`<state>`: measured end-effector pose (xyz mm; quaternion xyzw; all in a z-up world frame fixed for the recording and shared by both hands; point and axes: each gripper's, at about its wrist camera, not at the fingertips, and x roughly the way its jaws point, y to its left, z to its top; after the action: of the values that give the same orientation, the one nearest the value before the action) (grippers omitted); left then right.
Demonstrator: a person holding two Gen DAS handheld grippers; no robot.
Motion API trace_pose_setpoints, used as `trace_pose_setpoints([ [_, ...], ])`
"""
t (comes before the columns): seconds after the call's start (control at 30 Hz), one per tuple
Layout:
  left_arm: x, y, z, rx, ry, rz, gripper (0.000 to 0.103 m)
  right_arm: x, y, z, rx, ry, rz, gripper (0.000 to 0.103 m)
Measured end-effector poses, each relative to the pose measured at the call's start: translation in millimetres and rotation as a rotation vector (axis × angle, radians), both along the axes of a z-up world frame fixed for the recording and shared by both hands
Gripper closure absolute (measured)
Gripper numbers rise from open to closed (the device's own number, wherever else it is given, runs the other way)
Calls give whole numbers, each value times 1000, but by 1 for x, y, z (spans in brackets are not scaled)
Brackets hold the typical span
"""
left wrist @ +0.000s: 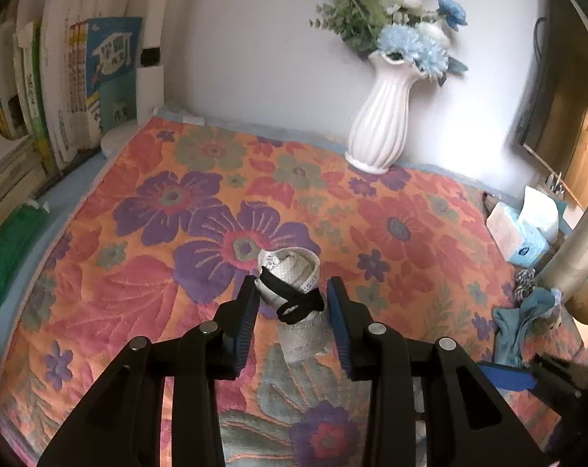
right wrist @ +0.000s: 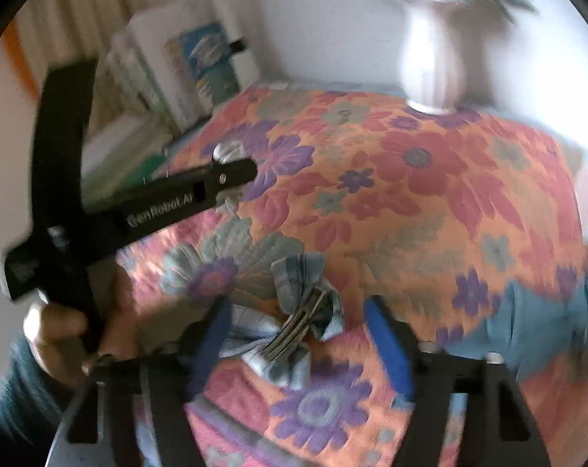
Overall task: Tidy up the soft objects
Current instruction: 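Lift the white roll with the left gripper while the right lifts the plaid bow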
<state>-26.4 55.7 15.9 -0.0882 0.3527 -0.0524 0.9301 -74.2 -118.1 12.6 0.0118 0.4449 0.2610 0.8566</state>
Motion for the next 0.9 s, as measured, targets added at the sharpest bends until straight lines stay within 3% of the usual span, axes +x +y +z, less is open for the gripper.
trace_pose_setpoints([
  [0.1, 2, 1, -1, -20, 10, -6, 70, -4, -2, -12, 87, 79, -57, 13],
  [0.17, 0, 2, 0, -30, 2, -5, 70, -12, 0, -10, 82, 57, -80, 9],
  [0.33, -3, 5, 1, -56, -14, -7, 70, -23, 44, -16, -190, -31, -117, 7],
  [0.37, -4, 7, 1, -62, -15, -4, 70, -25, 45, -18, -207, -44, -126, 11],
  [0.47, -3, 8, 0, -74, -9, -4, 70, -26, 47, -15, -230, -79, -151, 44],
  [0.6, -2, 5, 0, -61, -8, -13, 70, -20, 35, -13, -194, -67, -184, 65],
  [0.73, -1, 6, -1, -60, -1, -9, 70, -20, 29, -10, -153, -59, -185, 72],
  [0.9, 1, 2, -1, -31, 19, -11, 70, -27, 22, 2, -75, -46, -172, 74],
])
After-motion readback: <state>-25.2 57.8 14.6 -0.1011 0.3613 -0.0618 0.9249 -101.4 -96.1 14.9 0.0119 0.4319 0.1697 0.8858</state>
